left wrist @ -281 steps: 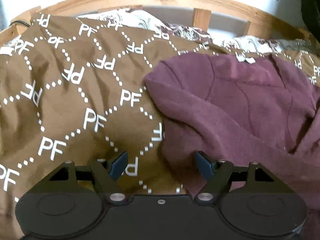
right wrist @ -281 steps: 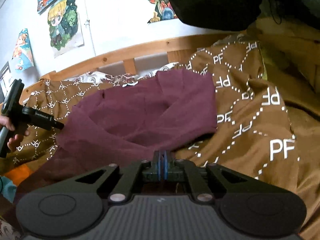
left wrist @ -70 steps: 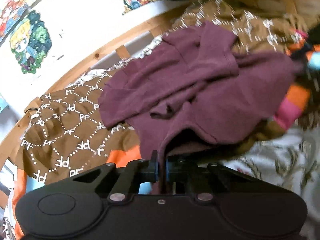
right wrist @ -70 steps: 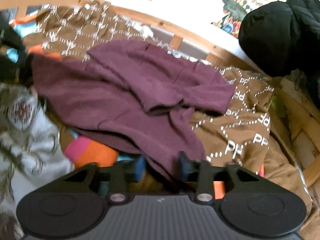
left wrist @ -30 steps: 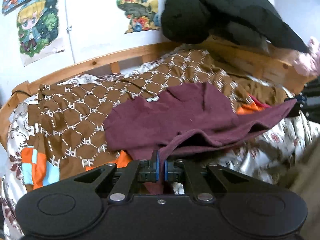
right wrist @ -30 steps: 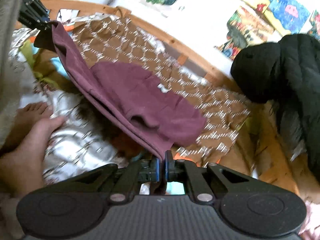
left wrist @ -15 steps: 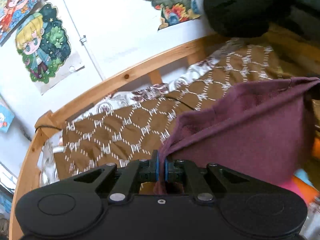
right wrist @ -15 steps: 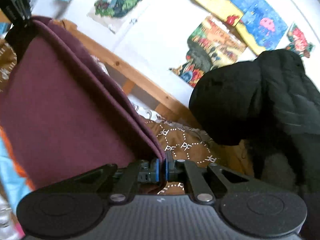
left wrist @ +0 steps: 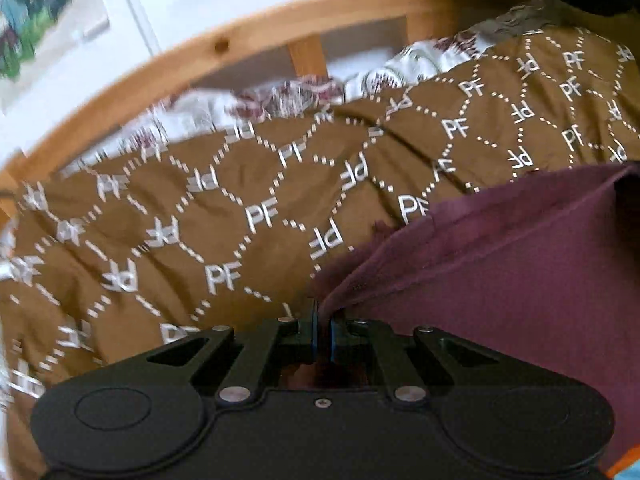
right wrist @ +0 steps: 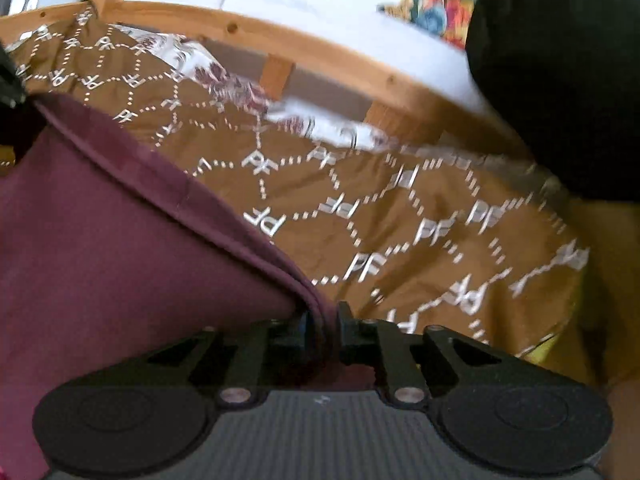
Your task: Fold small clothes
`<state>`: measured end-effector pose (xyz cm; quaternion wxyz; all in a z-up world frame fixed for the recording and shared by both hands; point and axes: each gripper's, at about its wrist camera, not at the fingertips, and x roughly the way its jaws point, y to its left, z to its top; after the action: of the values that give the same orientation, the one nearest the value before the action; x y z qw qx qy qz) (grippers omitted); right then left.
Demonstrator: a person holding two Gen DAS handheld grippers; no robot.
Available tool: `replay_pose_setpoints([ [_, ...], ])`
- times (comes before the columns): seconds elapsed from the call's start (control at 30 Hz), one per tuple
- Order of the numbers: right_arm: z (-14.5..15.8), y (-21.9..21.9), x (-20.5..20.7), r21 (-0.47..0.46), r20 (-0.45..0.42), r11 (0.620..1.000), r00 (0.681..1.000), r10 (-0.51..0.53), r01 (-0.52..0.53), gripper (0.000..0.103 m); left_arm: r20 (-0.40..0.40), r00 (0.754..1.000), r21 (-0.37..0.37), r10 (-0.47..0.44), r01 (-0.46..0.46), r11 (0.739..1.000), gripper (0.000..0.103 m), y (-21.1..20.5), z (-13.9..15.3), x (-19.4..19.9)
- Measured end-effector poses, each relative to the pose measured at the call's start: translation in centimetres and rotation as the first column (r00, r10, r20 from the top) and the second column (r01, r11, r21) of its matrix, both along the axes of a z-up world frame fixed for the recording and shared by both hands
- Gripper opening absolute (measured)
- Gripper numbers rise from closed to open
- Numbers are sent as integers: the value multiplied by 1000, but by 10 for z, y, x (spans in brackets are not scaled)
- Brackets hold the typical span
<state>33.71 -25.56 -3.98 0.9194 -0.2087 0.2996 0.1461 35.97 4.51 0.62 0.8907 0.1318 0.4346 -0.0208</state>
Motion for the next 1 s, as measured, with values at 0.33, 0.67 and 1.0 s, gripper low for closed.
replay_pose_setpoints([
  [0.33,-2,-30,16,211,-107,976,994,-29,51,62,-38,996,-189,81,-87,978,76,20,-4,3],
  [0.67,6,-55,-30,402,-161,907,985,-61,122,102,64,987,-221,150,-133,966,101,61,7,-62],
  [1.0,-9,-45,-148,458,23,874,981,-194,163,95,123,979,-328,159,-111,938,102,51,-16,-145],
])
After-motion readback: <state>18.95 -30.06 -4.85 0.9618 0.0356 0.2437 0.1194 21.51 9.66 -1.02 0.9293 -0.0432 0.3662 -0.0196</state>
